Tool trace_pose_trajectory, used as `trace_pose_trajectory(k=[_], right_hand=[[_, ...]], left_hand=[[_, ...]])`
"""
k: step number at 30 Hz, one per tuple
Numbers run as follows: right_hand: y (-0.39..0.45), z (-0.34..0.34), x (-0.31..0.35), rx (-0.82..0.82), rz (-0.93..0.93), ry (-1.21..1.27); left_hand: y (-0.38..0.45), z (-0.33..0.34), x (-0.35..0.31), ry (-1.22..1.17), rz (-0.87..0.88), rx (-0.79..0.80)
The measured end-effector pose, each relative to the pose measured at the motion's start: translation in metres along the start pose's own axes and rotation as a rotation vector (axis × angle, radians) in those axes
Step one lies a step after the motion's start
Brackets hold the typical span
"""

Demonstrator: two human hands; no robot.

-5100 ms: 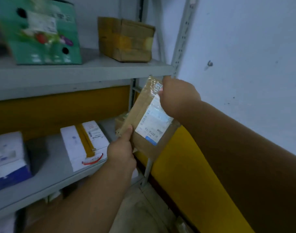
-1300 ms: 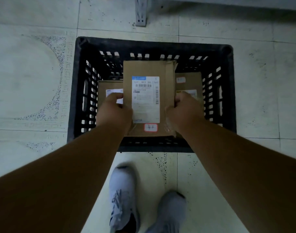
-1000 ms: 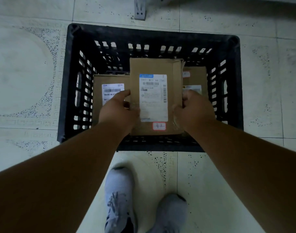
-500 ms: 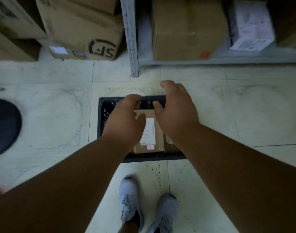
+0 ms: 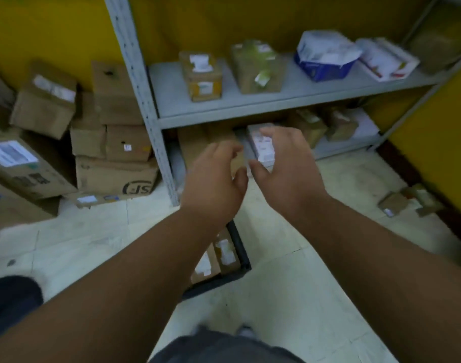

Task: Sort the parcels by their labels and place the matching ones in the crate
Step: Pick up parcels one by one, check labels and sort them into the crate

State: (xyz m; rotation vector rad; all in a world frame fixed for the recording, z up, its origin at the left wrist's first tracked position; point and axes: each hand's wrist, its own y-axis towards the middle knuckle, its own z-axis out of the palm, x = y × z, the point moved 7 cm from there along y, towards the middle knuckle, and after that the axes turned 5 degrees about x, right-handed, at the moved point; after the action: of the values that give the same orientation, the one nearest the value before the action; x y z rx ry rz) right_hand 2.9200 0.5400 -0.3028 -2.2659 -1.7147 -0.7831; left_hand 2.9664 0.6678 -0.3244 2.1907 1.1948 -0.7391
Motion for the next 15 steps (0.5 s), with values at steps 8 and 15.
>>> trace_pose_trajectory(k=[8, 15], right_hand=[[-0.035, -0.095, -0.030, -0.272, 0.209, 0.006], [-0.080, -0.170, -0.125, -0.406, 0.408, 0.014]], left_hand=[[0.024, -0.003, -0.095, -0.091, 0.215, 0.141], [0.040, 0.063, -0.196, -0.062, 0.403, 0.263]])
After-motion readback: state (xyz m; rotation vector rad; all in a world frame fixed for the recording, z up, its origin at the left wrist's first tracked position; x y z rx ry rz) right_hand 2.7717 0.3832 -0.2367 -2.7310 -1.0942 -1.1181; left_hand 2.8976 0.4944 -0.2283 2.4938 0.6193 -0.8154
